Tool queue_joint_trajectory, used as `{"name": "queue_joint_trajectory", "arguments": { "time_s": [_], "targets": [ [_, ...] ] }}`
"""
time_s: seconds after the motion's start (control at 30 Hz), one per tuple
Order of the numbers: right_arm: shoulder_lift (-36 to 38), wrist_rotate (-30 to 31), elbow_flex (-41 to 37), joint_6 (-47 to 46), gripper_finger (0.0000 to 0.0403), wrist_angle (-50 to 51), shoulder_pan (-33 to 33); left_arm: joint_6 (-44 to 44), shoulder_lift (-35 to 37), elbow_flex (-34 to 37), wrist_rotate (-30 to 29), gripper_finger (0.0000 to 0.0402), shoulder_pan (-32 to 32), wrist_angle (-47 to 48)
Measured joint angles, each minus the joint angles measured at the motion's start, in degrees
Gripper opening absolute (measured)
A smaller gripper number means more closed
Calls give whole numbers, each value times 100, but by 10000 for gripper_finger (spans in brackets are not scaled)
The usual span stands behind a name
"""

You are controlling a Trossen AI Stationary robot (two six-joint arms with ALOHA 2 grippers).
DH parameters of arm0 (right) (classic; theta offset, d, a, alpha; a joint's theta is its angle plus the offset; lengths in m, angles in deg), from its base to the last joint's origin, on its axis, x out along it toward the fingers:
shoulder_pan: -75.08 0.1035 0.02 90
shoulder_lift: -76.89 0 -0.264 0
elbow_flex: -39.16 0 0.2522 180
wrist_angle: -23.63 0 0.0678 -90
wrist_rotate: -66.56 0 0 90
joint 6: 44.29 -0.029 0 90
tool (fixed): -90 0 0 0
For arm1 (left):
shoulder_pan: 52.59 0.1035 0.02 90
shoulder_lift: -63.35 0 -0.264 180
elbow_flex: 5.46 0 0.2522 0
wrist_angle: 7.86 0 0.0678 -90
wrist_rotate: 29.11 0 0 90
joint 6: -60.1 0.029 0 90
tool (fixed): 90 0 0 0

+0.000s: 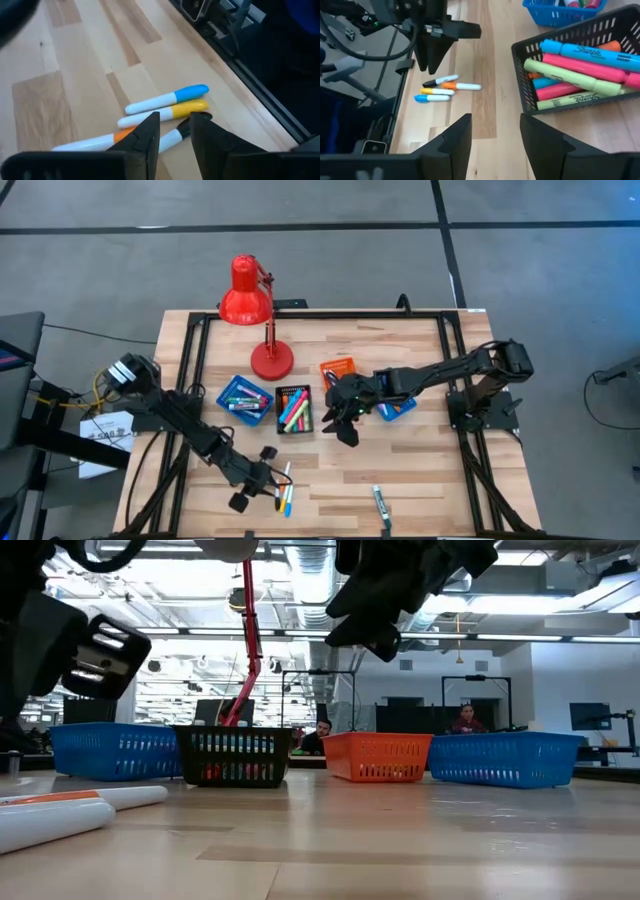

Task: Pick & Place Markers
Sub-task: Put the small white and black highlighter pen into the right blue basket

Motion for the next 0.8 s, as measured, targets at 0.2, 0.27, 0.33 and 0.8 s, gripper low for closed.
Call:
{"name": "queue_joint_trajectory", "arguments": {
  "time_s": [0.2,0.27,0.33,0.8],
  "targets": [
    [0,0,0,-113,153,-2,-3,53,-231,-20,0,102,0,-14],
    [0,1,0,-113,152,0,-8,74,-365,-20,2,102,13,-39],
    [0,1,0,-113,152,-4,-8,118,-491,-20,11,102,42,-85],
    [0,8,0,-115,147,-33,-8,-310,-983,-45,335,102,47,-566]
  ]
}}
